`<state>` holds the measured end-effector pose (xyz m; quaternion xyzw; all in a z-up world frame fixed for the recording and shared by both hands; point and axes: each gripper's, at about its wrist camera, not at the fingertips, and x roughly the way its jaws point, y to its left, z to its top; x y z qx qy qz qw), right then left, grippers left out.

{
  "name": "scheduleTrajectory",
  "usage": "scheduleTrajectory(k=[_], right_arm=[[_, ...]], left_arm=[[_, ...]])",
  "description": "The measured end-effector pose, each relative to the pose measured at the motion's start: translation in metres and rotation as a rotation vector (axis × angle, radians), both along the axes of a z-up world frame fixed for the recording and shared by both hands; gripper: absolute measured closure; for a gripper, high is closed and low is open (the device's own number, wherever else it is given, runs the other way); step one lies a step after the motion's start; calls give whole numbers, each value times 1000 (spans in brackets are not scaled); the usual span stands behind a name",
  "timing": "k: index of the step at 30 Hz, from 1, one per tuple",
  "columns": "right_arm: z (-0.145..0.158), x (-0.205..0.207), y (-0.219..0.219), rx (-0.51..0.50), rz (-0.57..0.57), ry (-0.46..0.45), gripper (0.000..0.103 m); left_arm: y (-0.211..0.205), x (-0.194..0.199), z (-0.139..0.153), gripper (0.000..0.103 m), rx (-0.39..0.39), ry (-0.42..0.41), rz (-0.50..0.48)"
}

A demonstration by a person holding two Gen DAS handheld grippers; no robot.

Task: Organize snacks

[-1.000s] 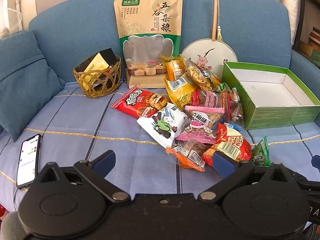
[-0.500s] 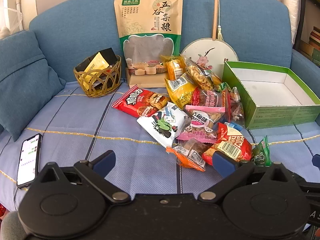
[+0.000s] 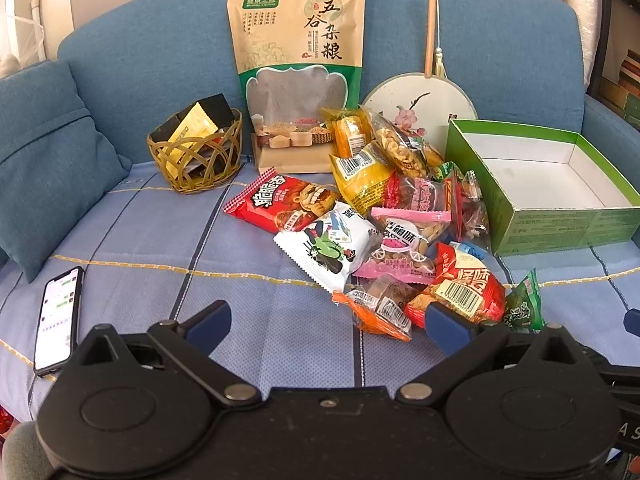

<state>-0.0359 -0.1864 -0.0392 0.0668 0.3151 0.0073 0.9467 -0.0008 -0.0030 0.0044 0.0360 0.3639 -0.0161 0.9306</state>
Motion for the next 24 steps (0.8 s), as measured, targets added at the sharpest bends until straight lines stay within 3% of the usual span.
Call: scheduleTrajectory(k=[14,22,24], right_arm=[[-7,4,-1,12,11,-25,0],[-13,6,-10,86,17,-2,0],[-12,3,-11,86,18,-43,0]], left_arm=[[-1,6,-6,0,18,17,5],[-6,10,-12,0,30,35,6],[-5,9,-12,0,29,33,-4]])
